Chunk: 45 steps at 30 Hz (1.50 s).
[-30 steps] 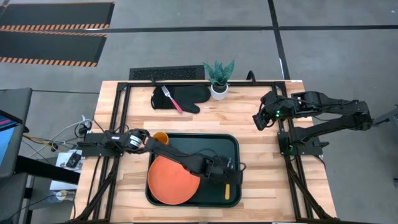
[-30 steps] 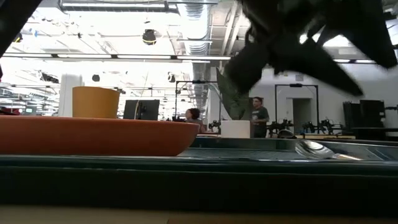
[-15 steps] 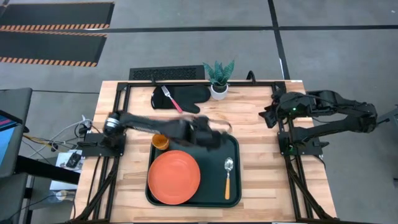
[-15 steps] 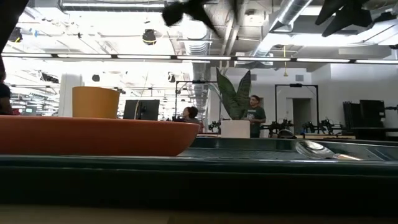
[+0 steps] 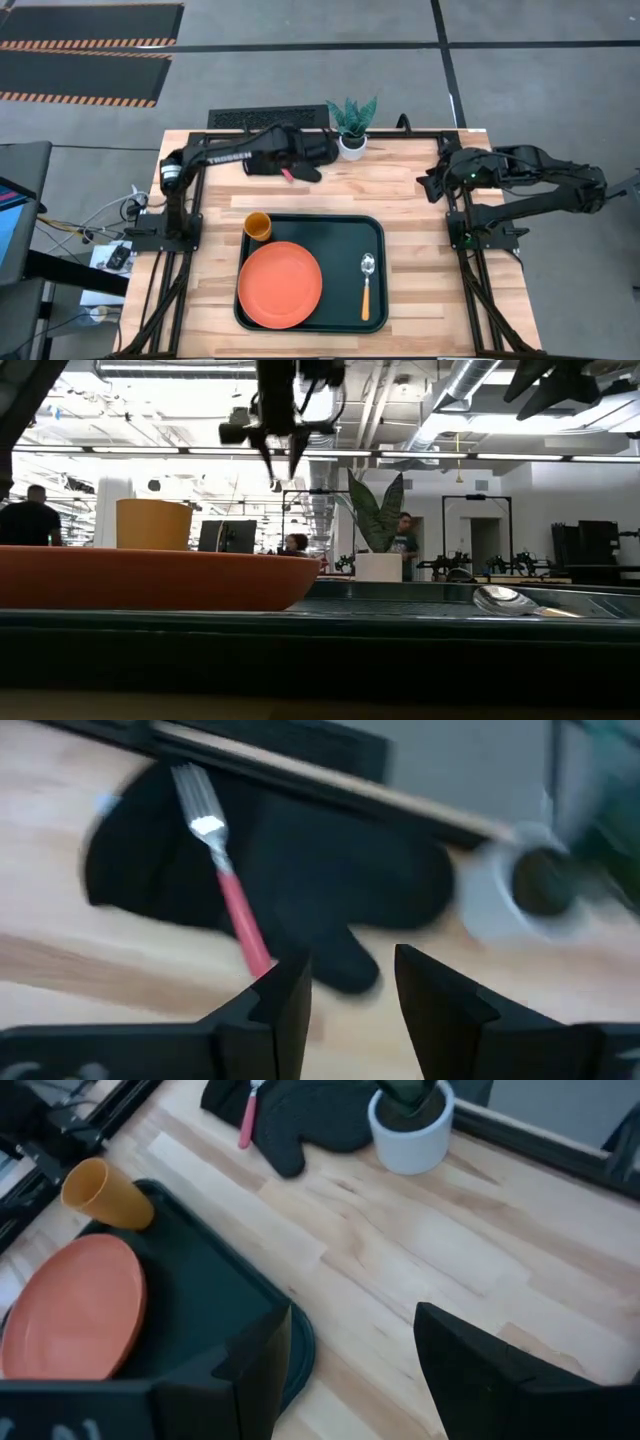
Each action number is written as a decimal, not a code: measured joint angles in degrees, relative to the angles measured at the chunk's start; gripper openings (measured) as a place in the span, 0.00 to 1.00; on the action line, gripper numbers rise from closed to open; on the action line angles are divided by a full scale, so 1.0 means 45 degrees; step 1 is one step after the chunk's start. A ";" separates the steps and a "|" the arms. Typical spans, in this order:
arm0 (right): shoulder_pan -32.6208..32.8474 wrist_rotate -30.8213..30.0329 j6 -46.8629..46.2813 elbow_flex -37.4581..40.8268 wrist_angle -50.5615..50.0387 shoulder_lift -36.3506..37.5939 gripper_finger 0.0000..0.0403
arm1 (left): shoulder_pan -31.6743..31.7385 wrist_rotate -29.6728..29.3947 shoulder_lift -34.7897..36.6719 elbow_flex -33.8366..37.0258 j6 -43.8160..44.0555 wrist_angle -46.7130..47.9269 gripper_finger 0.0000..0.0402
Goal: Pick and place plate/cup/fork/spoon on tray
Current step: Put the pink fork to the left of the yellow spoon on the black serving tray
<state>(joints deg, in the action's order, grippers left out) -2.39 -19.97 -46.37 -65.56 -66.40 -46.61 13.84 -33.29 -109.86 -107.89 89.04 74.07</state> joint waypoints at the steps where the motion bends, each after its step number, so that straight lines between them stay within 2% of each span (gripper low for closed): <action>1: 0.0003 -0.0136 -0.0077 0.0000 -0.0001 -0.0022 0.59 | 0.0307 -0.0096 0.0010 0.0301 0.0319 -0.0081 0.33; 5: -0.0024 -0.0939 -0.0118 -0.0005 0.0011 -0.0175 0.59 | 0.1272 0.0465 0.0019 0.1791 0.1833 -0.0807 0.33; 13: -0.0775 -0.1243 0.0245 -0.0005 0.0079 -0.0302 0.59 | 0.2018 0.1953 0.0010 0.4870 0.2589 -0.4834 0.33; 19: -0.1209 -0.1236 0.0531 -0.0005 0.0085 -0.0306 0.59 | 0.2153 0.2342 0.0010 0.6228 0.3282 -0.5085 0.33; 27: -0.1515 -0.1214 0.0875 -0.0005 0.0084 -0.0311 0.59 | 0.2410 0.2420 0.0010 0.7244 0.3650 -0.6117 0.33; 36: -0.1515 -0.1205 0.1079 -0.0005 0.0037 -0.0311 0.59 | 0.3128 0.2789 0.0010 0.7930 0.2841 -0.7947 0.33; 45: -0.1515 -0.1209 0.1084 -0.0005 0.0035 -0.0311 0.59 | 0.3368 0.2781 0.0010 0.7930 0.2578 -0.7670 0.33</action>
<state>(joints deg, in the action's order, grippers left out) -9.21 -25.41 -41.50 -65.58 -66.24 -48.01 28.99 -20.78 -109.82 -72.20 100.64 39.56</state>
